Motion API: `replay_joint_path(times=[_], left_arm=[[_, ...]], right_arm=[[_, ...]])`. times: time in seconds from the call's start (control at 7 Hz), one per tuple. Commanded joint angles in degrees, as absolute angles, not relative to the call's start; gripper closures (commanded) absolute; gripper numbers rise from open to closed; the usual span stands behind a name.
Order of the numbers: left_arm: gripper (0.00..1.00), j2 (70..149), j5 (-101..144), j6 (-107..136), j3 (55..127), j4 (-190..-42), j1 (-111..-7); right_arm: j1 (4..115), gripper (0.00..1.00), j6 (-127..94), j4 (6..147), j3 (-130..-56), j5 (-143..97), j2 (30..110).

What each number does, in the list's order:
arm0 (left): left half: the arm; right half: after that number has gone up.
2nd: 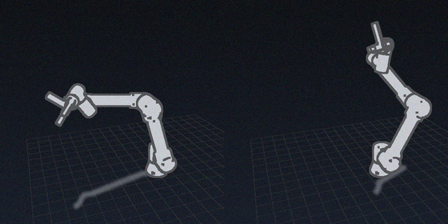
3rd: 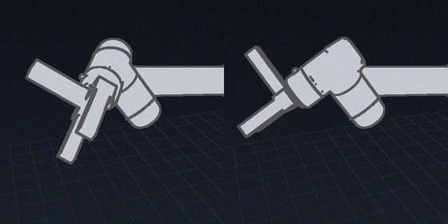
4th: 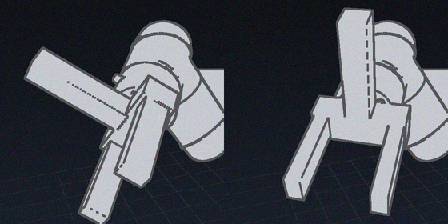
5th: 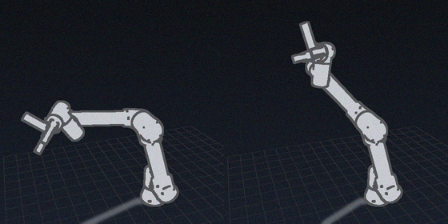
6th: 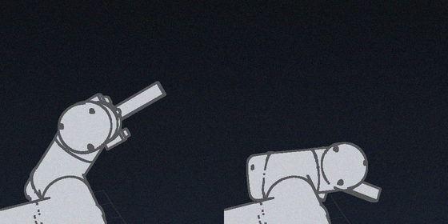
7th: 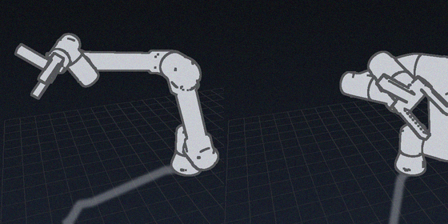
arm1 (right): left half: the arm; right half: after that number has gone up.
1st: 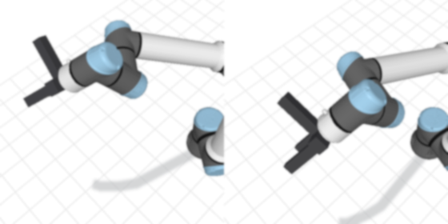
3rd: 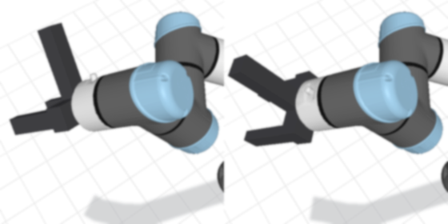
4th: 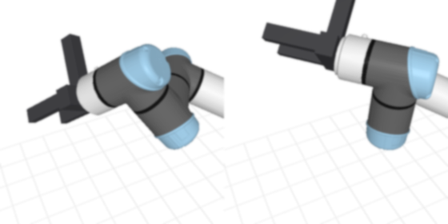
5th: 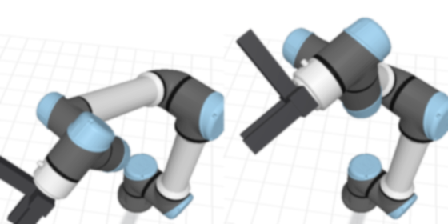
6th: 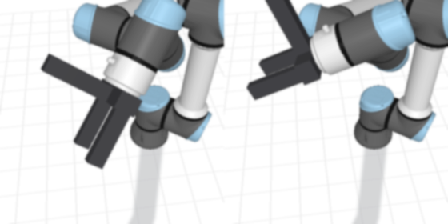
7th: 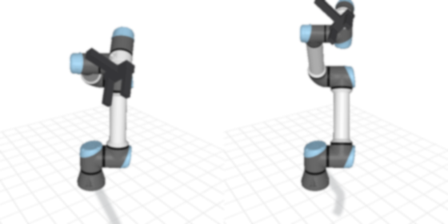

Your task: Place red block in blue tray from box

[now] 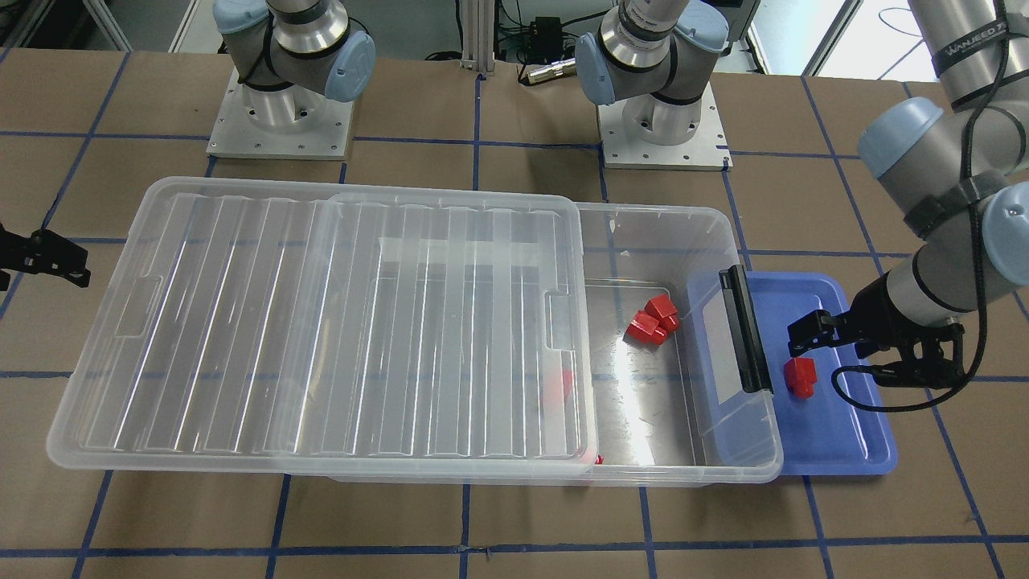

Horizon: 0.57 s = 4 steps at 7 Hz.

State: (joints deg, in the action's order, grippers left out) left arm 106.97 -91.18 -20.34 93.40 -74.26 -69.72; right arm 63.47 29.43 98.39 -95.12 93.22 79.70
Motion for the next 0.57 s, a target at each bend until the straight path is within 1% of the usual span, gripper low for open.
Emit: replay_joint_path(times=[0.0, 0.14, 0.29, 0.43], left_arm=[[0.0, 105.1, -91.9, -10.3, 83.0, -88.6, -76.0], [0.0, 104.5, -91.9, -4.3, 78.9, -92.4, -80.3], [0.0, 103.1, -91.9, -1.7, 77.0, -94.4, -84.5], [0.0, 100.9, -91.8, -1.7, 76.9, -94.9, -87.2]], right_arm=[[63.6, 0.0, 29.1, 99.7, -96.6, 93.3, 79.8], [63.9, 0.0, 28.8, 99.6, -96.9, 93.1, 80.1], [64.0, 0.0, 28.7, 99.8, -97.8, 92.5, 80.2], [64.2, 0.0, 28.6, 100.3, -98.4, 92.2, 80.2]])
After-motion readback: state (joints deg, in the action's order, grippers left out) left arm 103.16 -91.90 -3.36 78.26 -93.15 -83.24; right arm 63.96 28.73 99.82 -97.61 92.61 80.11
